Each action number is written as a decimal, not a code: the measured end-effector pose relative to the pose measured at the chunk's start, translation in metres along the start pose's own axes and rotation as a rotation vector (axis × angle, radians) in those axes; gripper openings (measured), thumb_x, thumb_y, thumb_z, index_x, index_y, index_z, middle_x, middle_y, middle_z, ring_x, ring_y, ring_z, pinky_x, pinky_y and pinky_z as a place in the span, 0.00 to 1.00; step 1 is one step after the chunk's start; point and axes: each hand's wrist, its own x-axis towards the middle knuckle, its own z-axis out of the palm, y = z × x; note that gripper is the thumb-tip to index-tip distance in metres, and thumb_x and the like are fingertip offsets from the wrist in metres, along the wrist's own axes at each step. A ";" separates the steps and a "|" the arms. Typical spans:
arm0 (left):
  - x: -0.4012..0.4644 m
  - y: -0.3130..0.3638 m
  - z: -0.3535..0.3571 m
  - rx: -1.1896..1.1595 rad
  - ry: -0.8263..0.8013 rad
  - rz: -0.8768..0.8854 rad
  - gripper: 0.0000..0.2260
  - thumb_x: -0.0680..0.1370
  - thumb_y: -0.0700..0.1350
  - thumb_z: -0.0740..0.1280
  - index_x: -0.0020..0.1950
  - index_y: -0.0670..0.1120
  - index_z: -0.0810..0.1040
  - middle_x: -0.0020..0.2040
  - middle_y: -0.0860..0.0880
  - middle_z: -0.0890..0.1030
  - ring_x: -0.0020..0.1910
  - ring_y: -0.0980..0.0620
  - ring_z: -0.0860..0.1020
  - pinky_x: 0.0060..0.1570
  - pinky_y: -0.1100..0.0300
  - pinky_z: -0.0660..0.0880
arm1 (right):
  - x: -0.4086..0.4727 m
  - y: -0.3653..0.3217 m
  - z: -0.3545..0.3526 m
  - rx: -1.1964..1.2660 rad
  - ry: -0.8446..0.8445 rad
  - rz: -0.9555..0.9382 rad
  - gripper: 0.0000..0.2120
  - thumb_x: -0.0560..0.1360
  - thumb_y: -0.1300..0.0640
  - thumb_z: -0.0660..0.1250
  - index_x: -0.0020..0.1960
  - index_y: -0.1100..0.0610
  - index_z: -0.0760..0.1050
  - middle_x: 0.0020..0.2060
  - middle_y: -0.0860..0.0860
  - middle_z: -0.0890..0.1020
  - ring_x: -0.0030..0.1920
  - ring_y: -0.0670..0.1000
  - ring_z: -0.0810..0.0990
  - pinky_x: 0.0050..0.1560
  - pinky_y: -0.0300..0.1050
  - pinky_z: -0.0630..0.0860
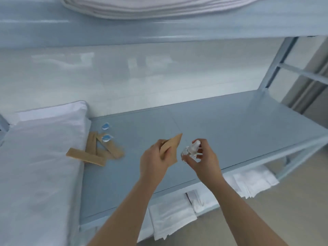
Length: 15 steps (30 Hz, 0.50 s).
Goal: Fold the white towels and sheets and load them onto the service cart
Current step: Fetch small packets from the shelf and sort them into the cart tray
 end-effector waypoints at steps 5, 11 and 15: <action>-0.010 0.062 0.086 -0.096 -0.220 0.163 0.06 0.76 0.53 0.67 0.48 0.51 0.80 0.37 0.54 0.82 0.36 0.52 0.79 0.35 0.58 0.74 | -0.031 0.028 -0.090 -0.105 0.209 0.127 0.17 0.70 0.56 0.75 0.51 0.47 0.69 0.46 0.44 0.78 0.48 0.43 0.77 0.48 0.39 0.76; -0.053 0.131 0.176 -0.234 -0.487 0.324 0.15 0.74 0.62 0.64 0.46 0.52 0.80 0.35 0.54 0.81 0.34 0.55 0.78 0.35 0.58 0.75 | -0.096 0.057 -0.185 -0.165 0.486 0.290 0.16 0.70 0.53 0.74 0.51 0.44 0.69 0.47 0.41 0.78 0.48 0.41 0.77 0.48 0.41 0.76; -0.086 0.179 0.222 -0.340 -0.599 0.415 0.22 0.70 0.71 0.59 0.42 0.53 0.77 0.32 0.56 0.80 0.33 0.57 0.77 0.28 0.66 0.69 | -0.140 0.065 -0.242 -0.220 0.654 0.372 0.17 0.69 0.53 0.74 0.47 0.39 0.67 0.48 0.43 0.78 0.48 0.41 0.77 0.48 0.41 0.77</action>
